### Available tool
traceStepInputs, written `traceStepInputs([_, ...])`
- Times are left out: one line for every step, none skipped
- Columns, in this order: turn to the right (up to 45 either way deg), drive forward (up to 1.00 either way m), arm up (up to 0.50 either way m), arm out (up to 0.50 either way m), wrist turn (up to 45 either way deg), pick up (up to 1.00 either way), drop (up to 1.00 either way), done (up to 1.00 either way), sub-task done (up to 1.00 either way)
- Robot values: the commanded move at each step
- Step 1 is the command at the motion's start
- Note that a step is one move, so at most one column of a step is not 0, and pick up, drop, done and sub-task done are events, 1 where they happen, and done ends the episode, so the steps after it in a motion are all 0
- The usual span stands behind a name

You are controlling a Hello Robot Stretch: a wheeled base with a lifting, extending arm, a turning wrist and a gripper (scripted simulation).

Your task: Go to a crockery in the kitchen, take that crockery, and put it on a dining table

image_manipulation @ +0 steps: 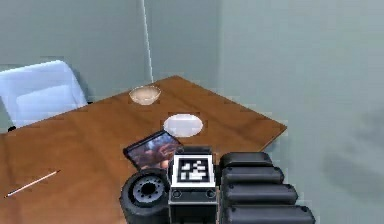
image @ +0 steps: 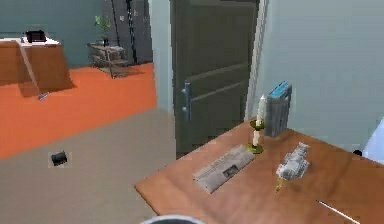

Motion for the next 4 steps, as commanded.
traceStepInputs([-45.0, 0.00, 0.00, 0.00, 0.0, 0.00, 0.00, 0.00, 0.00])
traceStepInputs([-27.0, 0.00, 0.00, 0.00, 0.0, 0.00, 0.00, 0.00, 0.00])
traceStepInputs([45.0, 0.00, 0.00, 0.00, 0.0, 0.00, 0.00, 0.00, 0.00])
traceStepInputs([15.0, 0.00, 0.00, 0.00, 0.0, 0.00, 0.00, 0.00, 0.00])
